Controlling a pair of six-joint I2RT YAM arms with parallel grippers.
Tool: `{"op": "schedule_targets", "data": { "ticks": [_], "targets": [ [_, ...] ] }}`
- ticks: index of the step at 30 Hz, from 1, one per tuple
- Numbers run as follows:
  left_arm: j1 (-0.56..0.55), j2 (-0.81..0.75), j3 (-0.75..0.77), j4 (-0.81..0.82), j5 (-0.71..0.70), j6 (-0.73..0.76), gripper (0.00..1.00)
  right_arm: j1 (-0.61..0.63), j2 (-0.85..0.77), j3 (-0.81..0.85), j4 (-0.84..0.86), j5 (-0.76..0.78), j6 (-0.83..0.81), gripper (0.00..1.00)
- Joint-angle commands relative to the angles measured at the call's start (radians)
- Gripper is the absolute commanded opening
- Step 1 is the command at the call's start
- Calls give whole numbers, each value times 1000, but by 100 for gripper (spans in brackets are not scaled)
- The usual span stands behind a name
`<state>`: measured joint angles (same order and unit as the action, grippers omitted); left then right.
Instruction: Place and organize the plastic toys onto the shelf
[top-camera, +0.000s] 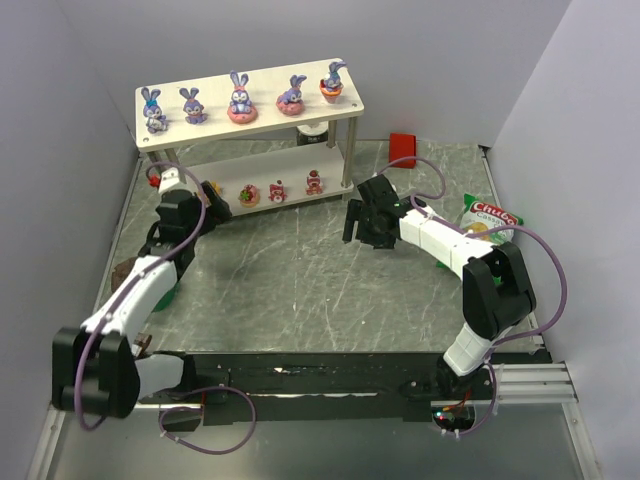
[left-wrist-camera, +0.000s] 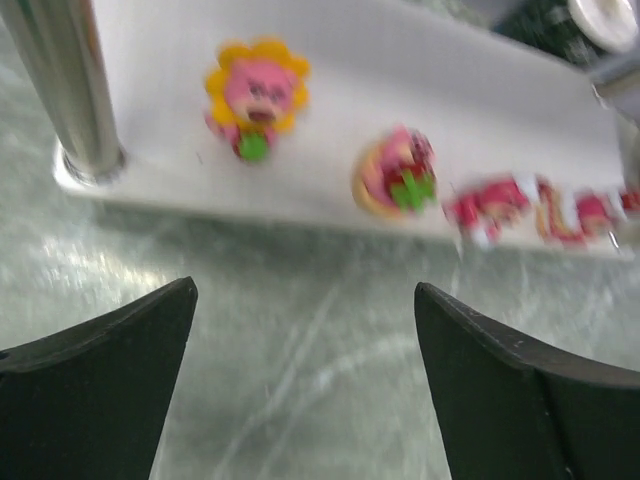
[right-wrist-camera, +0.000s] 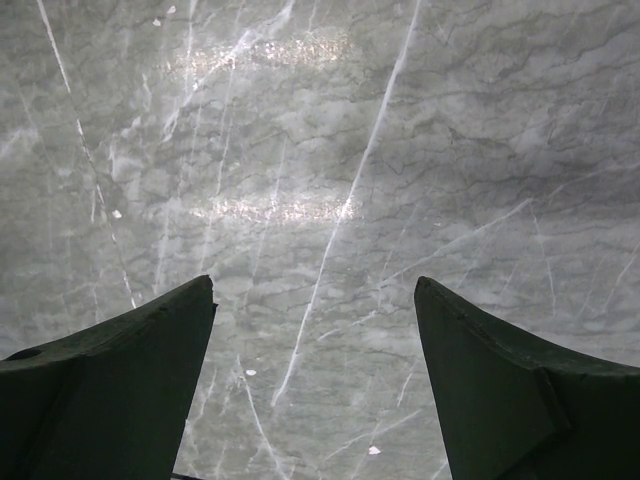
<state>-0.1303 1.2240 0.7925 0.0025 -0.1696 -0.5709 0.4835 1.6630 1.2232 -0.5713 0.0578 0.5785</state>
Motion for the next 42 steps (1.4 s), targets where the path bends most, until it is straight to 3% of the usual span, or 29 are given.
{"op": "schedule_targets", "data": {
  "ticks": [1,8,13,22,42],
  "targets": [
    [-14,-151,-38,-140,116,-32,99,-10,-86,4,42,-12,-6,88],
    [-14,-395,-10,-327,173,-26,96,-10,-252,-94,139,-27,-42,89],
    [-17,-465,28,-424,76,-69,96,-10,-403,-178,215,-10,-89,91],
    [-19,-518,37,-484,15,-90,96,-10,-581,-248,254,57,-123,93],
    [-48,-532,50,-513,-54,-84,97,-11,-652,-297,240,63,-72,95]
  ]
}}
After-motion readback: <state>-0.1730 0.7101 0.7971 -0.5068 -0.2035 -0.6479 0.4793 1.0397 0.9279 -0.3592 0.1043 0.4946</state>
